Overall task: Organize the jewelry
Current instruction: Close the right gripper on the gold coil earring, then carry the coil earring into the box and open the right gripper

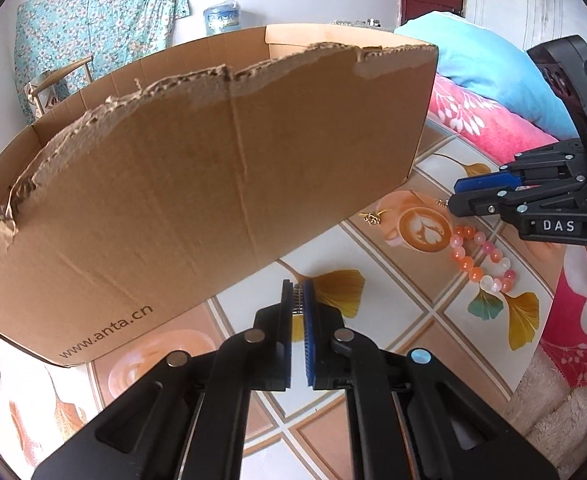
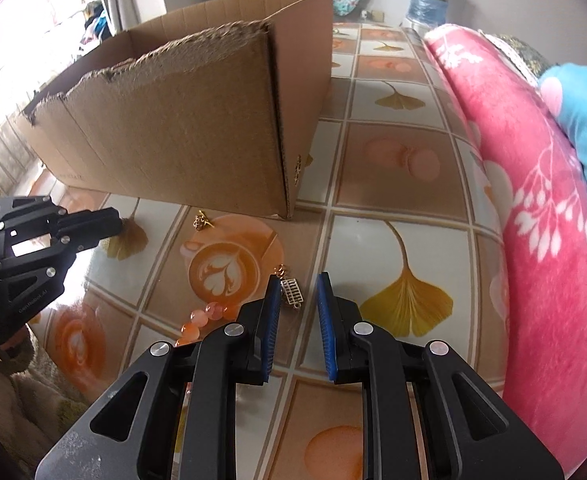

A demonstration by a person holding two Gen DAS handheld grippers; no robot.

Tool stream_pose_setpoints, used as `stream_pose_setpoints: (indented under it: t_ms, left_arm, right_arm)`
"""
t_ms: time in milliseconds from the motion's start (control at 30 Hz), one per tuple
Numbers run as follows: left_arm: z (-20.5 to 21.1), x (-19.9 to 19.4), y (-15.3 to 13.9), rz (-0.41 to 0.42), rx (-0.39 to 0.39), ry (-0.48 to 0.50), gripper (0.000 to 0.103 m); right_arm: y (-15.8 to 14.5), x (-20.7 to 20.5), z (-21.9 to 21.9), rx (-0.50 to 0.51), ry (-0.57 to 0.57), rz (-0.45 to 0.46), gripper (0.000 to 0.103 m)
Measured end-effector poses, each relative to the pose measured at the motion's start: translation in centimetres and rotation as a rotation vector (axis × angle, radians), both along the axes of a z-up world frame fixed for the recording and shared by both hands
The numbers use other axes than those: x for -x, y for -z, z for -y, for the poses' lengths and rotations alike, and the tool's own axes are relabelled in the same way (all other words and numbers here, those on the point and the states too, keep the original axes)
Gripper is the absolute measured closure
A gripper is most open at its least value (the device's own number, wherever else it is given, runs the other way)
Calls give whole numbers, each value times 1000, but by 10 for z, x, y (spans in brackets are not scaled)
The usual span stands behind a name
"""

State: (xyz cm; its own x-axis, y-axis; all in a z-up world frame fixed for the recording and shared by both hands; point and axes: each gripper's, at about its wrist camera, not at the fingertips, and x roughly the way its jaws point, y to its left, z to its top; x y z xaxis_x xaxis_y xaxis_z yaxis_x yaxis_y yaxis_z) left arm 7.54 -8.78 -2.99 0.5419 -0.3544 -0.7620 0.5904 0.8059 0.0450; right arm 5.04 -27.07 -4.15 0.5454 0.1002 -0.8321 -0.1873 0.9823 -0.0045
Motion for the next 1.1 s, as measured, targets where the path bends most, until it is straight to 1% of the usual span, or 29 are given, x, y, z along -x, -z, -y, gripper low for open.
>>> stream_pose_setpoints:
  t_ms: [33,133,200,300,367,433,467,500,567,867,1100]
  left_arm:
    - [0,0,0,1,2,1,98]
    - [-1,1,0,4,6,3,98]
    - [-2,1,0,6,10,4,98]
    - [-3,1,0,9,13,6,98]
    - [-3,1,0,9,16,5,98]
    - [-3,1,0,7,21,4,98]
    - [-4,1,0,7,22,4,98]
    - [-4,1,1,7,24,4,98]
    - [-4,1,1,8,24,5,98]
    - [-5,1,1,6,27,5,98]
    - [-7,0,0,6,30,6,98]
  right_arm:
    - [0,-1,-2,14,-12,-4,85]
    - [-1,-2,-7,32,-33,-25,89]
    - [0,-5,-7,34,-44,-43,91]
    - [-1,-9,-6,31,-53,-69,92]
    - [-2,-12,-7,34,-72,-89,96]
    - [-2,-15,-8,44,-79,-94,98]
    - [-2,-16,-6,41,-80,-95,98]
    - [-3,-16,-5,24,-79,-99,101]
    - [-3,-18,-2,-6,-73,-106,102]
    - [-9,-16,0,-35,-46,-77,103]
    - [-24,-15,8,-69,-12,-35,103]
